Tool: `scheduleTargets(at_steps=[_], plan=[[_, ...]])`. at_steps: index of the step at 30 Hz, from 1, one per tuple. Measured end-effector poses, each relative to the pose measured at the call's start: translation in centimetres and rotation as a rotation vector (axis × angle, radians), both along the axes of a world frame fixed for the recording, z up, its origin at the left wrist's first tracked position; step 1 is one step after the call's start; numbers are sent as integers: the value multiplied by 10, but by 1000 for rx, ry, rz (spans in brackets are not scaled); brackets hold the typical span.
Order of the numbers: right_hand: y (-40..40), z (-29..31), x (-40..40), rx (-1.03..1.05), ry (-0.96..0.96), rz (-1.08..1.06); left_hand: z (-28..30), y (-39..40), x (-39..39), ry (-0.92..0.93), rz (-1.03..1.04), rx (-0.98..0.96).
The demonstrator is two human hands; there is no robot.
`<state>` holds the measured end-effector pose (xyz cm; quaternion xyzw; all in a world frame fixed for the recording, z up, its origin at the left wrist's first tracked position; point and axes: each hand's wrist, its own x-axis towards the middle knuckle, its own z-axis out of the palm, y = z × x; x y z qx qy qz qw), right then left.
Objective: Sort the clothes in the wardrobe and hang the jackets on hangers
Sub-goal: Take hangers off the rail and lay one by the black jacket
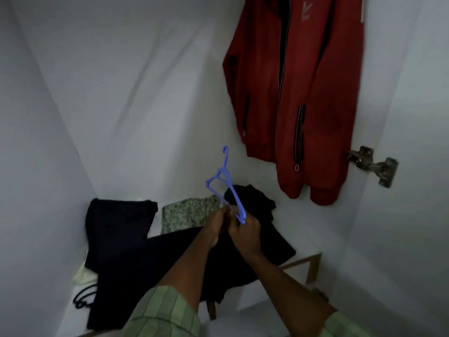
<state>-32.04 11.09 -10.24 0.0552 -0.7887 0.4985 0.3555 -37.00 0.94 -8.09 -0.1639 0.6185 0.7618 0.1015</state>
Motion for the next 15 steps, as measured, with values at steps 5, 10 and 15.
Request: scheduleTargets(at_steps=[5, 10, 15], plan=[[6, -54, 19, 52, -170, 51, -51, 5, 17, -115, -27, 63], [38, -92, 25, 187, -297, 302, -74, 4, 28, -134, 38, 2], [61, -100, 15, -442, -606, 560, -85, 7, 33, -66, 33, -99]])
